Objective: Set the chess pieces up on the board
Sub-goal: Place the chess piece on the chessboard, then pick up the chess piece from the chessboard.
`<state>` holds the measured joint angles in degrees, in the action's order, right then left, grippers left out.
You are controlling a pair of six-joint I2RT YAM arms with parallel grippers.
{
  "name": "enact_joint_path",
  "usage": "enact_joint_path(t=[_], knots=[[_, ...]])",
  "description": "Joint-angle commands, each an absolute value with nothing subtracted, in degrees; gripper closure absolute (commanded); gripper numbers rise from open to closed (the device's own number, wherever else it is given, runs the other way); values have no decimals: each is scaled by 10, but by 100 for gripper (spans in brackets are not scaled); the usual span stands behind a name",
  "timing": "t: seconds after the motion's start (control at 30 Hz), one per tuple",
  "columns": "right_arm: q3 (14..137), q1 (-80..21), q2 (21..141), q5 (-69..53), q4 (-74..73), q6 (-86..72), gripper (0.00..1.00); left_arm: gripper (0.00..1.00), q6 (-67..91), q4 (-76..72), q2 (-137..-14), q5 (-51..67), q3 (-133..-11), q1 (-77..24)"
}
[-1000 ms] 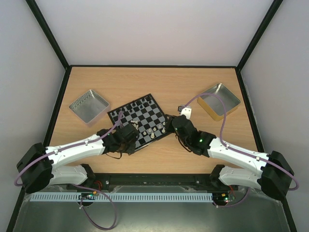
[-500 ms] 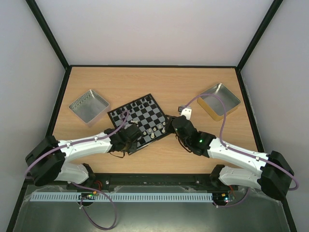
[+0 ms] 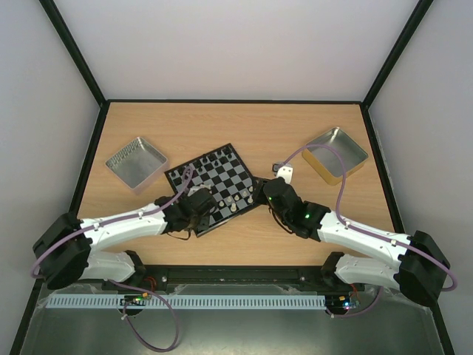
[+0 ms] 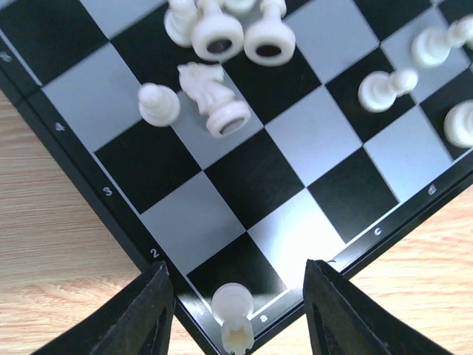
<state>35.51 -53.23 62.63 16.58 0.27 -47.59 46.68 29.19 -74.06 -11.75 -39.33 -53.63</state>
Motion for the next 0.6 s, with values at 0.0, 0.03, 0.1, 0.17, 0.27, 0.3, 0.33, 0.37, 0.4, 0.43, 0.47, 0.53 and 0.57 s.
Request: enact_joint_path(t=[0.0, 0.03, 0.1, 0.17, 0.27, 0.3, 0.33, 0.37, 0.4, 0.43, 0.47, 0.53, 0.57], knots=[[352, -530, 621, 179, 10, -479, 62, 49, 477, 314, -705, -171, -409, -519], [352, -530, 621, 179, 10, -479, 62, 48, 478, 314, -699, -176, -408, -511], [352, -531, 621, 180, 10, -479, 62, 48, 477, 306, -684, -181, -403, -490], [353, -530, 621, 179, 11, -479, 62, 51, 473, 292, -676, -176, -396, -465], [353, -530, 622, 177, 12, -480, 62, 60, 461, 265, -674, -160, -387, -425], [353, -530, 623, 176, 12, -479, 62, 62, 454, 255, -676, -154, -387, -415], [353, -530, 623, 176, 12, -479, 62, 64, 448, 247, -680, -145, -386, -406], [354, -530, 623, 176, 12, -478, 62, 66, 440, 239, -685, -137, -387, -399], [354, -530, 623, 177, 11, -479, 62, 66, 433, 232, -693, -130, -389, -393], [354, -530, 622, 177, 11, -479, 62, 66, 428, 227, -702, -126, -394, -390], [355, -530, 622, 178, 11, -478, 62, 66, 423, 222, -712, -124, -398, -386], [355, -530, 621, 177, 12, -478, 62, 66, 413, 216, -734, -120, -406, -381], [355, -530, 621, 178, 11, -478, 62, 66, 408, 214, -745, -119, -411, -379]])
